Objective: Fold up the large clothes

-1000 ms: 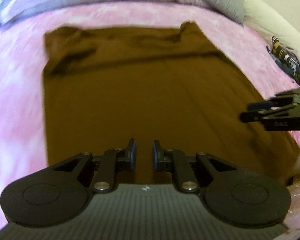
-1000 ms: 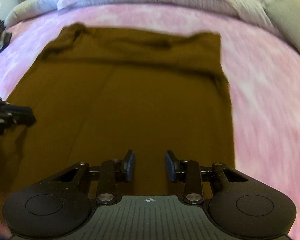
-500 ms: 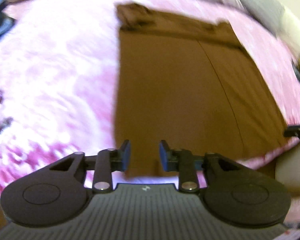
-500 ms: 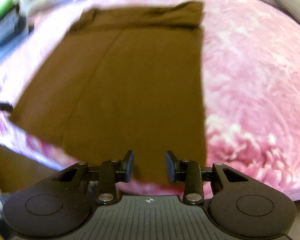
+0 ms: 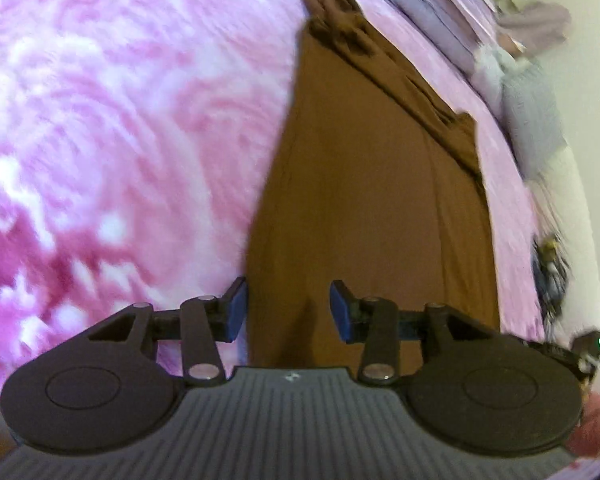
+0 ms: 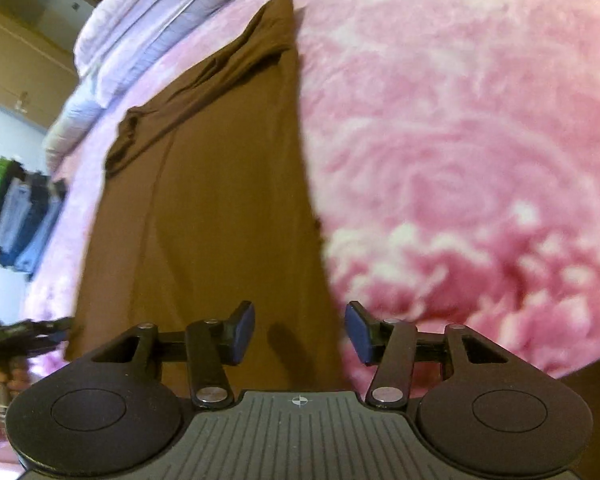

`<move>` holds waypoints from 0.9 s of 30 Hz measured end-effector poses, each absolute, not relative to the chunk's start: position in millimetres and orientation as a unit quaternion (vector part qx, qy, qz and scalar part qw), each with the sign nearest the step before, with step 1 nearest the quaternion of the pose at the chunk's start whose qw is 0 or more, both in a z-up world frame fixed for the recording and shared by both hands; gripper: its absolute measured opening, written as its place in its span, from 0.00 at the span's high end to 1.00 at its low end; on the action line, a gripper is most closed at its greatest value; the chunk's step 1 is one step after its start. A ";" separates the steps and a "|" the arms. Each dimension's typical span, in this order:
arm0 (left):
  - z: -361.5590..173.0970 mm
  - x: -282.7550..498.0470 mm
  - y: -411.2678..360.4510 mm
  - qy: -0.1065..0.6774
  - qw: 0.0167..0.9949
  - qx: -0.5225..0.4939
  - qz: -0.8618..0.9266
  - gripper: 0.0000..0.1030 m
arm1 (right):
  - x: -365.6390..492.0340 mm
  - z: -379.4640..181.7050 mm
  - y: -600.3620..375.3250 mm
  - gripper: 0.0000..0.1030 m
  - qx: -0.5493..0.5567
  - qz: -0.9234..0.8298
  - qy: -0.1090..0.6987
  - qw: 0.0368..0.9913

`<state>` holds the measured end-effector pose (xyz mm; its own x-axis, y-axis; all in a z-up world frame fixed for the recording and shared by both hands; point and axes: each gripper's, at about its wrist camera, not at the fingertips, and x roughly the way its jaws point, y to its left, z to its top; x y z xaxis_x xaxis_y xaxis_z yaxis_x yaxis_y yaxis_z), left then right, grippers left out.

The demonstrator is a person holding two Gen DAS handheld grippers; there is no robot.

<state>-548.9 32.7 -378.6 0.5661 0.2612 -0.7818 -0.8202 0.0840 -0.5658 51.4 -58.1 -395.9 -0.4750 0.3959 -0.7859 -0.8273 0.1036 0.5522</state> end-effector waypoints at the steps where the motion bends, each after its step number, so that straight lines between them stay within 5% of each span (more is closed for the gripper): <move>1: -379.3 -546.3 30.4 0.264 0.696 -0.547 0.383 0.64 | 55.8 -395.9 -67.9 0.54 -0.186 0.644 0.573 0.471; 3: -378.9 -543.2 28.5 0.277 0.700 -0.540 0.377 0.72 | 55.2 -397.1 -70.7 0.63 -0.183 0.645 0.575 0.469; 5: -379.2 -542.4 29.5 0.291 0.695 -0.542 0.374 0.93 | 65.7 -396.2 -79.1 0.96 -0.188 0.633 0.584 0.472; 6: -378.0 -540.4 30.4 0.293 0.696 -0.542 0.368 0.98 | 68.4 -396.5 -78.5 1.00 -0.195 0.626 0.591 0.469; 14: -328.3 -540.1 70.2 0.232 0.725 -0.544 0.352 0.98 | 74.0 -335.7 -30.7 1.00 -0.169 0.678 0.569 0.434; 23: -313.7 -528.1 259.3 0.084 0.708 -0.589 0.380 0.94 | 91.6 -293.9 142.2 1.00 -0.061 0.653 0.562 0.504; 27: -334.3 -517.3 328.6 0.123 0.685 -0.558 0.452 0.82 | 94.7 -311.7 200.4 0.70 -0.088 0.577 0.564 0.585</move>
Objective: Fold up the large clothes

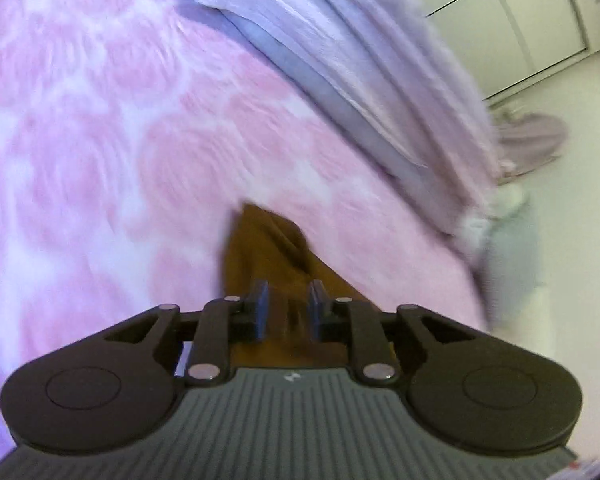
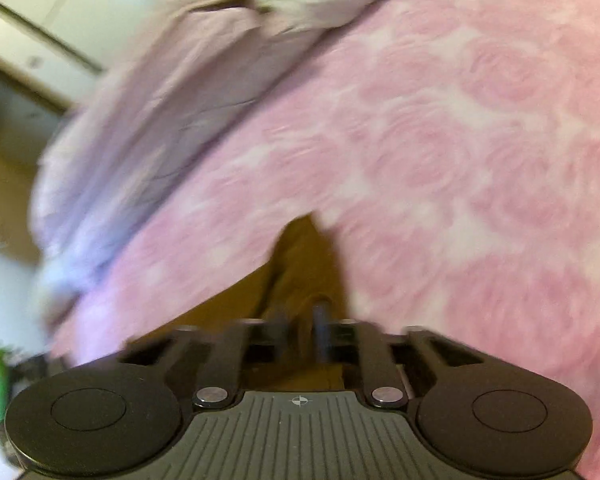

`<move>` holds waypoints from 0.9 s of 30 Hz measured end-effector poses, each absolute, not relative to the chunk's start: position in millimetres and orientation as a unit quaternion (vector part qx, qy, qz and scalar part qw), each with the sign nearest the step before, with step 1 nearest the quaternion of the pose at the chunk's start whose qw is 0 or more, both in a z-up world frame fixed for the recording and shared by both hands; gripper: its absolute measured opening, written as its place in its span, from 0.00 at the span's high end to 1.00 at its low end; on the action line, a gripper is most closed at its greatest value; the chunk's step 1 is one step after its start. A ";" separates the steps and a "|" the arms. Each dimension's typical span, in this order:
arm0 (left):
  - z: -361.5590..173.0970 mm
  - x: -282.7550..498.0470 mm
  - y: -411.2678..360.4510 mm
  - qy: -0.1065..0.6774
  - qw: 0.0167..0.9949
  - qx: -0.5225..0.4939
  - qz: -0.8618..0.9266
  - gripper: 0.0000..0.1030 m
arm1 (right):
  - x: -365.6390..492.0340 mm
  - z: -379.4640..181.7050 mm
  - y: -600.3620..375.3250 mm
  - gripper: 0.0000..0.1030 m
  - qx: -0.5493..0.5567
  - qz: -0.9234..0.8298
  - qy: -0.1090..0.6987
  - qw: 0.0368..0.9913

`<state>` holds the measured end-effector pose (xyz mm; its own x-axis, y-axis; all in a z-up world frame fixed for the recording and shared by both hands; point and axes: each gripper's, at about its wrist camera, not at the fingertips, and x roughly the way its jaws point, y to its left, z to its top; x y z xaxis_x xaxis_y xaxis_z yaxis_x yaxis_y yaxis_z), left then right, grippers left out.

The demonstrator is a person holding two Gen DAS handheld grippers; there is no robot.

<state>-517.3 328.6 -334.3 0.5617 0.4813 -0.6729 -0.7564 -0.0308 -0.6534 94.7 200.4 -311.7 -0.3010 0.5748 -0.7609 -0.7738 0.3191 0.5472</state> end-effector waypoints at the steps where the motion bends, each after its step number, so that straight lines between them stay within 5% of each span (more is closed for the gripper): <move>1: -336.5 -518.7 336.2 0.136 0.680 -0.558 0.455 0.79 | 93.0 -312.8 202.9 0.68 -0.094 0.572 0.553 0.599; 8: -347.7 -494.6 339.9 0.250 0.727 -0.473 0.431 0.77 | 63.6 -334.2 189.0 0.68 -0.177 0.614 0.487 0.595; 20: -365.8 -461.9 361.9 0.247 0.717 -0.451 0.470 0.76 | 50.6 -368.7 241.3 0.68 -0.201 0.663 0.431 0.578; 21: -364.0 -460.9 361.0 0.245 0.719 -0.447 0.472 0.83 | 49.0 -372.2 245.7 0.69 -0.211 0.664 0.424 0.579; 22: -363.4 -459.3 360.4 0.245 0.720 -0.443 0.475 0.95 | 47.9 -374.3 249.1 0.89 -0.218 0.664 0.420 0.579; 23: -363.0 -457.0 359.8 0.250 0.720 -0.434 0.480 0.97 | 47.4 -375.9 251.2 0.93 -0.219 0.670 0.414 0.576; 27: -349.2 -455.0 351.3 0.237 0.729 -0.400 0.502 0.97 | 39.6 -353.5 243.4 0.95 -0.235 0.701 0.354 0.574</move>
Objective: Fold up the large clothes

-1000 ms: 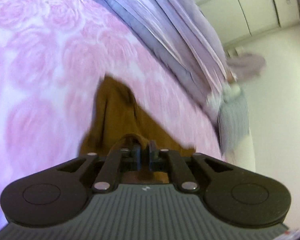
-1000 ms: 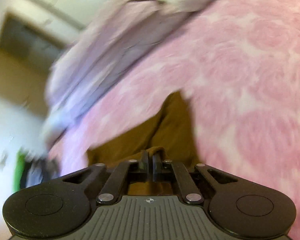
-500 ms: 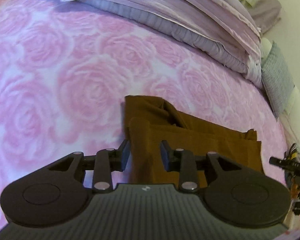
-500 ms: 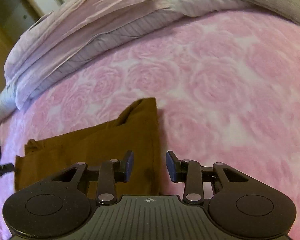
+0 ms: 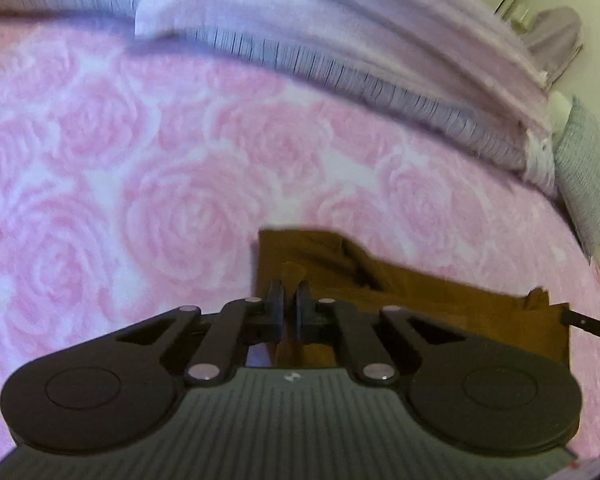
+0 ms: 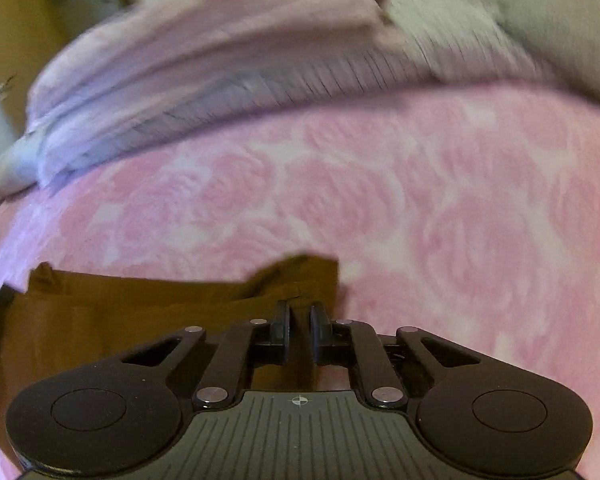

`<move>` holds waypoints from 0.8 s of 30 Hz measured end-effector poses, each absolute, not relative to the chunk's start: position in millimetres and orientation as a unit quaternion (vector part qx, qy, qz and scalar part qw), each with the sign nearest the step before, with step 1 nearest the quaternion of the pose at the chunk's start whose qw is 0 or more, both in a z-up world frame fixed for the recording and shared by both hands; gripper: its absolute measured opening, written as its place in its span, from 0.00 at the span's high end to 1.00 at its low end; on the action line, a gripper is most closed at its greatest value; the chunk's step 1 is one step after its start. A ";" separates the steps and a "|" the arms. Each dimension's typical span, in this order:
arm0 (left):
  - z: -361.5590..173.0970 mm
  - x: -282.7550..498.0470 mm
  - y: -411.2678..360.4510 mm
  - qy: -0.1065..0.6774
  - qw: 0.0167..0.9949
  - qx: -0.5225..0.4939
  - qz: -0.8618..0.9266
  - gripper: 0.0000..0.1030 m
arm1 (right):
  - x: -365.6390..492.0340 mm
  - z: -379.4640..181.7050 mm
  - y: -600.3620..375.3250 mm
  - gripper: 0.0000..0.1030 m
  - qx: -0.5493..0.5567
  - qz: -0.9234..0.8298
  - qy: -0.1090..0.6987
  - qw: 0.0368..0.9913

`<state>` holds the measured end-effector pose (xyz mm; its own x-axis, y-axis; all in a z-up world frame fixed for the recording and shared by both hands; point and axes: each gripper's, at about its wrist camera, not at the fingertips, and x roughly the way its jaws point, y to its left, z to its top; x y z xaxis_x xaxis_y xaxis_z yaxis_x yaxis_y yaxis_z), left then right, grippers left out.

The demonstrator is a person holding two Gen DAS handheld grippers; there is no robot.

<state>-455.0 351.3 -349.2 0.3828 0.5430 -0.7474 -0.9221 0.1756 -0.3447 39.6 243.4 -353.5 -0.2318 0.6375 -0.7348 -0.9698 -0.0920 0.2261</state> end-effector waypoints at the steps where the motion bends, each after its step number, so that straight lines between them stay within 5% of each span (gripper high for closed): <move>1: -344.8 -455.0 349.5 0.230 0.733 -0.391 0.507 0.97 | 38.8 -344.7 240.3 0.95 -0.235 0.707 0.342 0.573; 7: -333.9 -442.7 368.8 0.215 0.736 -0.353 0.536 0.97 | 45.4 -322.8 258.0 0.94 -0.221 0.710 0.326 0.584; 13: -370.9 -419.6 395.8 0.288 0.718 -0.339 0.535 0.94 | 36.6 -366.0 289.9 0.94 -0.281 0.676 0.352 0.583; 17: -371.3 -419.9 398.8 0.289 0.699 -0.317 0.572 0.80 | 30.8 -377.8 297.7 0.68 -0.320 0.625 0.344 0.624; 21: -347.1 -413.0 377.5 0.244 0.723 -0.287 0.579 0.82 | 3.5 -353.4 276.9 0.68 -0.299 0.633 0.265 0.663; 24: -358.1 -386.7 369.3 0.295 0.761 -0.261 0.516 0.81 | -23.0 -360.4 270.0 0.68 -0.304 0.693 0.262 0.599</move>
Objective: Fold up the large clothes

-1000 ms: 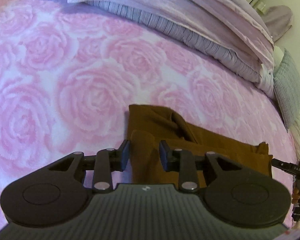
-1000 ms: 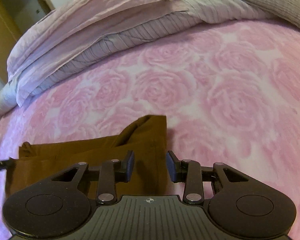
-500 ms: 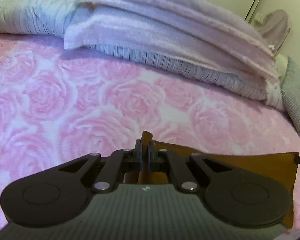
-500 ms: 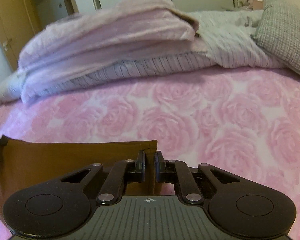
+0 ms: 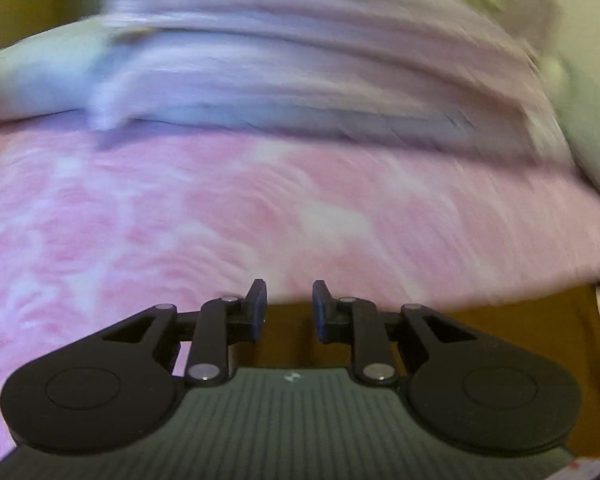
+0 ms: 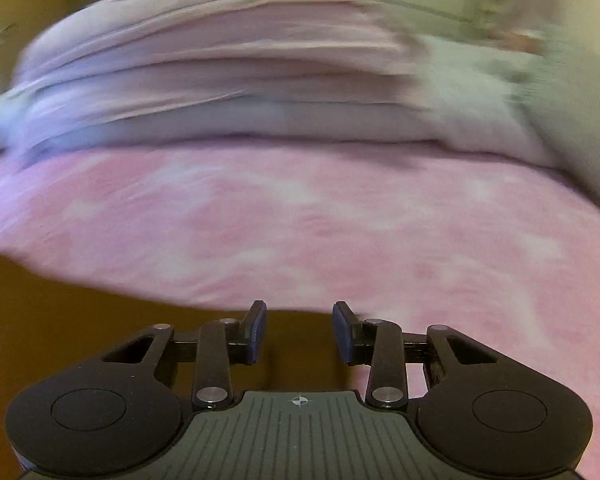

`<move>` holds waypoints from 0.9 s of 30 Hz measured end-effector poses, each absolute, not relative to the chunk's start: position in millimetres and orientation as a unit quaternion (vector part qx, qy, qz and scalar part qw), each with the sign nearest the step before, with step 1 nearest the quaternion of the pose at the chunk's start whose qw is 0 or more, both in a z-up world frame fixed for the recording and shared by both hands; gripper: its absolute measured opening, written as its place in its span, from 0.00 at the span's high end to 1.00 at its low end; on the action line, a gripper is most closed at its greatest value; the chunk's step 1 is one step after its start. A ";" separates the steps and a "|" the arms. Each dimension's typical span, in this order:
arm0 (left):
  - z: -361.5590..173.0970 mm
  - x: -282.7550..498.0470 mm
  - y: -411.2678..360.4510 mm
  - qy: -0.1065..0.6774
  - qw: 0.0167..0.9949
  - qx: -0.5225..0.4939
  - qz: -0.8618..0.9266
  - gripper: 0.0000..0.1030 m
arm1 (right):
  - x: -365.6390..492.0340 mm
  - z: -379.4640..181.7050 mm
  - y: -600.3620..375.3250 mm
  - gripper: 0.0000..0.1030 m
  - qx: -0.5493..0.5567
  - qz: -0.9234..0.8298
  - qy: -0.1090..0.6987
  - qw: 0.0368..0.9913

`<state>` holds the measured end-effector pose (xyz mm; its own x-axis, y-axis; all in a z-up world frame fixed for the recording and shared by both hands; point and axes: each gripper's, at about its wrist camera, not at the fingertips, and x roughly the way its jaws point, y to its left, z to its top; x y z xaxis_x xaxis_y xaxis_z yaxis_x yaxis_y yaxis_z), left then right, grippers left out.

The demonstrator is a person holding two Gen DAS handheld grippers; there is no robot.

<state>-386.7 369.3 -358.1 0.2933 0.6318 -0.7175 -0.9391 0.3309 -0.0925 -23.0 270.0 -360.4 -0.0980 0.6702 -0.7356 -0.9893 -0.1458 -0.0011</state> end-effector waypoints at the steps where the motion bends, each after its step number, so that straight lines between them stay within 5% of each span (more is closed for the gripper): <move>1: -366.5 -377.6 370.2 0.320 0.763 -0.249 0.503 0.81 | -32.3 -369.1 270.5 0.68 -0.322 0.704 0.253 0.581; 6: -394.7 -376.5 388.0 0.333 0.764 -0.244 0.496 0.78 | -21.2 -412.5 282.0 0.68 -0.370 0.660 0.240 0.608; 14: -334.4 -399.6 315.0 0.301 0.744 -0.278 0.528 0.82 | -33.0 -348.4 207.2 0.68 -0.325 0.673 0.277 0.604; 20: -349.1 -404.8 231.1 0.360 0.723 -0.306 0.504 0.80 | -66.6 -368.9 136.5 0.68 -0.366 0.681 0.318 0.548; 27: -355.7 -394.0 231.3 0.412 0.651 -0.335 0.542 0.81 | -61.1 -389.8 134.8 0.67 -0.400 0.646 0.356 0.544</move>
